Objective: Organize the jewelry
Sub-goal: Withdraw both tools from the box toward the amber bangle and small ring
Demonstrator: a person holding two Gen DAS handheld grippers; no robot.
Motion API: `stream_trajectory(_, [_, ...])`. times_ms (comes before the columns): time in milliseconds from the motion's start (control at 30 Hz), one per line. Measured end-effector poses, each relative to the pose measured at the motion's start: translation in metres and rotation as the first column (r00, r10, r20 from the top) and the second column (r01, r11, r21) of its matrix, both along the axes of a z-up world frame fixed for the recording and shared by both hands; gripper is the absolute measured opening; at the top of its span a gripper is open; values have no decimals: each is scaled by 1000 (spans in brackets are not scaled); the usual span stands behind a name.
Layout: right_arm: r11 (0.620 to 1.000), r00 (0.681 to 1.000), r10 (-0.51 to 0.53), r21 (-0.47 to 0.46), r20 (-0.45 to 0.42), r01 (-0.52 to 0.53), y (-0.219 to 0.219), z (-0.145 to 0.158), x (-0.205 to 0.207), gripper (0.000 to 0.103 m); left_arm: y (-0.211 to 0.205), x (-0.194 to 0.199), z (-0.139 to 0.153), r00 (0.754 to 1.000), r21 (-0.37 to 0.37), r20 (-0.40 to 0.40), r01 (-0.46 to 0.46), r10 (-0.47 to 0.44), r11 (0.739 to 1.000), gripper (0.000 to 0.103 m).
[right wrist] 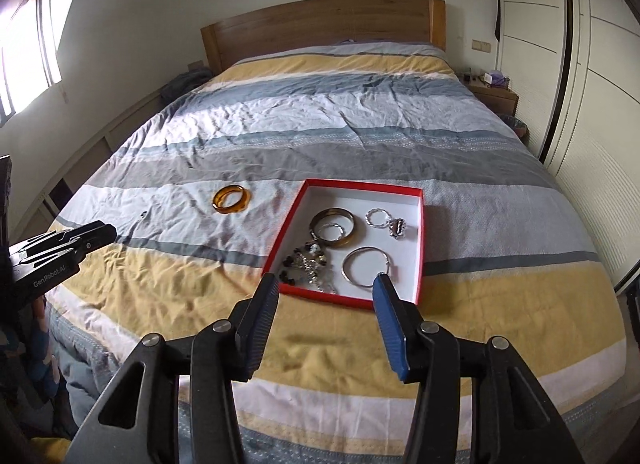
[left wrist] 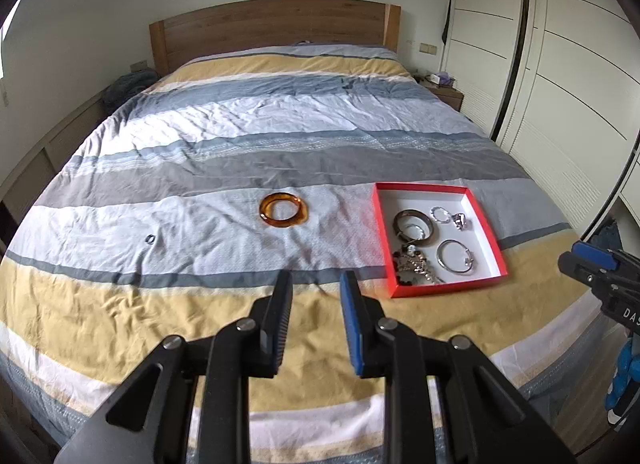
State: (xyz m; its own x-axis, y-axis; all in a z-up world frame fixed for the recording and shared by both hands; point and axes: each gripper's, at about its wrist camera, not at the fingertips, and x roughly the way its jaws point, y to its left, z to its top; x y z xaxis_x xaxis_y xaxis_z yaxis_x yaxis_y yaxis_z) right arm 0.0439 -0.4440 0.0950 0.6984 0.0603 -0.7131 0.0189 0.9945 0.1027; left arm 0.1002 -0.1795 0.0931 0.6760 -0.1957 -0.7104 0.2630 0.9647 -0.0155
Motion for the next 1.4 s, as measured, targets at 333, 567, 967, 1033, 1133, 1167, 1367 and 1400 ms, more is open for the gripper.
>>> stream_trajectory(333, [1000,995,-10,19,95,8,45,30,-71,52,69,-85,29,994,-16,74,-85,86,996,23])
stream_trajectory(567, [1000,987,11,0,161,-11,75,46,-107,61,97,-132,41,975,-23,157,-154,155,988,43])
stream_trajectory(967, [996,982,88,-24,167,-85,112,39,-130,67,112,-177,47,956,-20,233,-178,178,984,50])
stream_trajectory(1033, [996,981,91,-21,170,-88,114,38,-131,67,110,-180,48,954,-17,246,-174,173,985,50])
stream_trajectory(1133, [997,980,80,-14,184,-79,113,38,-132,67,108,-182,49,950,-14,259,-174,172,985,50])
stream_trajectory(1167, [997,979,78,-11,189,-77,111,38,-131,67,108,-183,49,949,-17,263,-174,172,985,50])
stream_trajectory(1367, [999,976,44,-33,212,-37,110,34,-130,79,113,-180,49,945,-54,271,-176,184,983,50])
stream_trajectory(1400, [999,976,38,-33,213,-32,109,33,-129,80,114,-179,48,945,-56,271,-177,185,983,50])
